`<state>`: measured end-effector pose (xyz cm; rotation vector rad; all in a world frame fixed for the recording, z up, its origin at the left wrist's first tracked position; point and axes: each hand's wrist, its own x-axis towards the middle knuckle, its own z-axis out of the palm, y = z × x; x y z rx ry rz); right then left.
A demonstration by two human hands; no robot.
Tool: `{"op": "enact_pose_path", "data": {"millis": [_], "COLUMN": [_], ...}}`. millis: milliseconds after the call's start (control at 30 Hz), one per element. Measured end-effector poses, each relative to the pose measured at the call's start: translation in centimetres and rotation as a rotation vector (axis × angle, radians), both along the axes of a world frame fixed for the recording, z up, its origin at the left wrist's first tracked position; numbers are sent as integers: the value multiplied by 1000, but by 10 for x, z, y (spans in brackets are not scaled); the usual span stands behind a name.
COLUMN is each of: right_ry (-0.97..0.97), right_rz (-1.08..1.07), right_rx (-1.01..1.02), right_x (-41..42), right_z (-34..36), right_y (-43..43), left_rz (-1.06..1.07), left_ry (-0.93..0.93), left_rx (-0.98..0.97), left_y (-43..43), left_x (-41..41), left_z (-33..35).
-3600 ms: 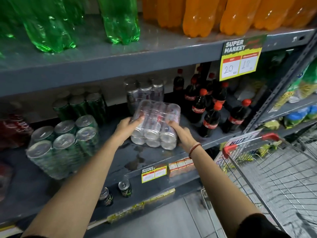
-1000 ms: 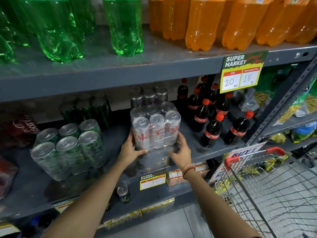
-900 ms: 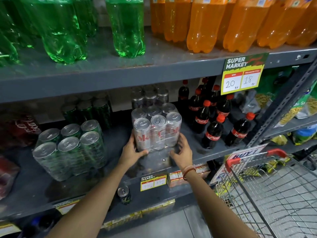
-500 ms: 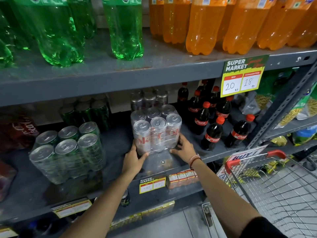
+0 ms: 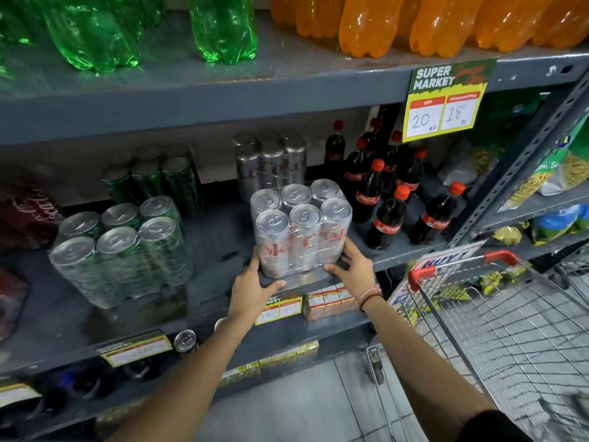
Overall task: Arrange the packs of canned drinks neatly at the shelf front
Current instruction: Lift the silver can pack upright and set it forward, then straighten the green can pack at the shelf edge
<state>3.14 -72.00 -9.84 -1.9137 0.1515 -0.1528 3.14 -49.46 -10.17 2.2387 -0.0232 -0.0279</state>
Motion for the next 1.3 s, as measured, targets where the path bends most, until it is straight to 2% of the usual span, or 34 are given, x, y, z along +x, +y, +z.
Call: {"op": "enact_pose_path", "data": {"millis": [567, 833, 900, 1000, 1133, 1200, 1300], "right_ry": [2, 18, 6, -77, -102, -120, -206], "right_rz": [21, -3, -71, -327, -602, -595, -447], "right_rx": [-6, -23, -64, -154, 32, 103, 72], "right_x": [-14, -21, -27, -40, -57, -65, -75], "right_z": [-2, 4, 1, -11, -17, -16, -14], "right_y": [-9, -4, 3, 26, 86, 123, 185], "left_rz": [53, 32, 13, 9, 112, 197, 352], "left_ry": [-156, -160, -133, -125, -201, -187, -263], "left_rx": [211, 207, 183, 86, -62, -156, -284], "left_y": [-3, -3, -3, 7, 44, 73, 121], "left_x": [-17, -20, -22, -26, -39, -44, -51], "left_z": [-7, -5, -1, 4, 8, 9, 11]}}
